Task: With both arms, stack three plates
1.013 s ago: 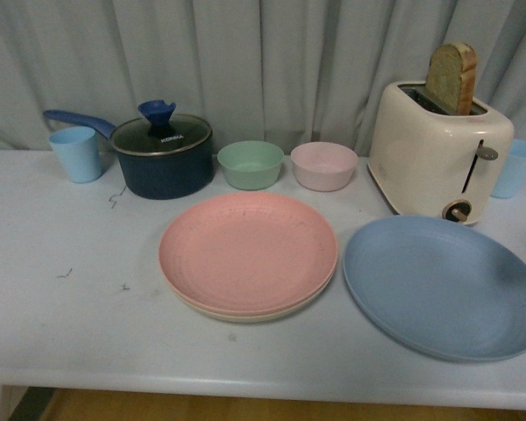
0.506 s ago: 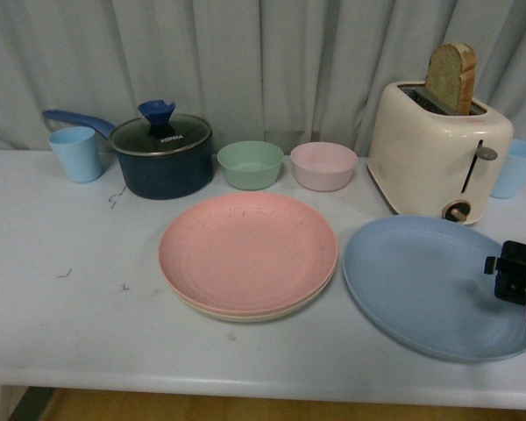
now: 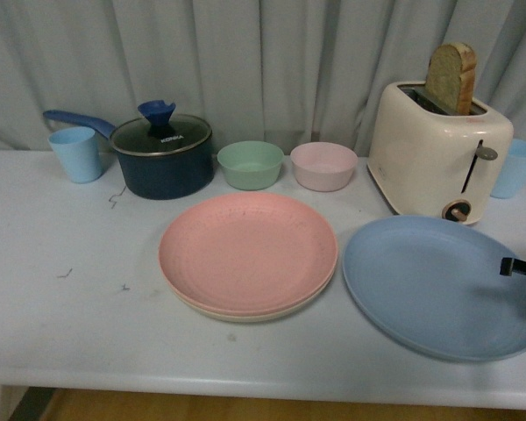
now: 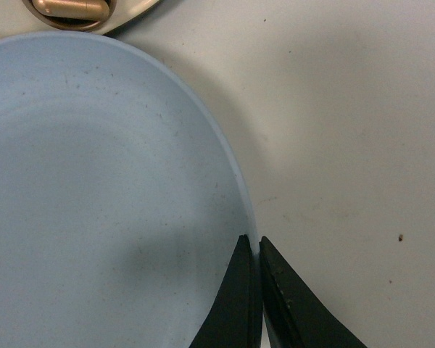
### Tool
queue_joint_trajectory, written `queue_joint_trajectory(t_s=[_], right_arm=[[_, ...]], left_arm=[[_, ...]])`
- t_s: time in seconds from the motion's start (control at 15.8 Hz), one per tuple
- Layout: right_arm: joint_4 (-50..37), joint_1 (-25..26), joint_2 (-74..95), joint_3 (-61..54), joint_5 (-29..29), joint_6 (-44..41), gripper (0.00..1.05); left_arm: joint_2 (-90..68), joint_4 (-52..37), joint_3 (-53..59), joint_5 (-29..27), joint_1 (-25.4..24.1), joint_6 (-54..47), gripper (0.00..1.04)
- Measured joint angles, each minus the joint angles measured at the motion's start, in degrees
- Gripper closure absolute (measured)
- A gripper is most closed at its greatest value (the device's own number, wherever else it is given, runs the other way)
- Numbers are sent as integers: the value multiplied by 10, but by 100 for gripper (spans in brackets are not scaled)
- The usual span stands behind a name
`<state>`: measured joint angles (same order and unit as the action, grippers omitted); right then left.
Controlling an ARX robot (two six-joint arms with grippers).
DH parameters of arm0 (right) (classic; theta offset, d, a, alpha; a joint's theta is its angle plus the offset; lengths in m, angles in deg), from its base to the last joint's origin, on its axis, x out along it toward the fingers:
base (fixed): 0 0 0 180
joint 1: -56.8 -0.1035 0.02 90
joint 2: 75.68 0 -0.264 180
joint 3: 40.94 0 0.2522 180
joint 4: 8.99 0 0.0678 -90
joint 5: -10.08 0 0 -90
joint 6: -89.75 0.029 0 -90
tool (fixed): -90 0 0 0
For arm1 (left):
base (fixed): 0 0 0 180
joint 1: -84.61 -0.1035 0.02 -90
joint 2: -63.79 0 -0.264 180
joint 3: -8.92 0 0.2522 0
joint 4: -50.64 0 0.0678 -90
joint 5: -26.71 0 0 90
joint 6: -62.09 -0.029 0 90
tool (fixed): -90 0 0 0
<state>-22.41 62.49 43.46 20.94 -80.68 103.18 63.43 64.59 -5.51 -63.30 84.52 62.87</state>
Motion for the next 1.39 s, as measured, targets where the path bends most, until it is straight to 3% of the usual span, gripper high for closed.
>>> queue_joint_trajectory(t_s=[0.19, 0.25, 0.32, 0.7, 0.89, 1.39], right_arm=[[8, 31, -88, -54, -38, -15, 102], [36, 41, -186, -77, -74, -14, 102], [62, -18, -263, -56, -101, 21, 102], [115, -142, -119, 105, -68, 103, 102], [158, -209, -17, 231, -24, 131, 102], [189, -245, 65, 267, 7, 143, 102]], left_arm=[[0, 0, 0, 0, 0, 0, 7], [0, 0, 0, 0, 0, 0, 7], [0, 0, 0, 0, 0, 0, 7], [0, 0, 0, 0, 0, 0, 7], [0, 0, 0, 0, 0, 0, 7], [0, 0, 0, 0, 0, 0, 7]])
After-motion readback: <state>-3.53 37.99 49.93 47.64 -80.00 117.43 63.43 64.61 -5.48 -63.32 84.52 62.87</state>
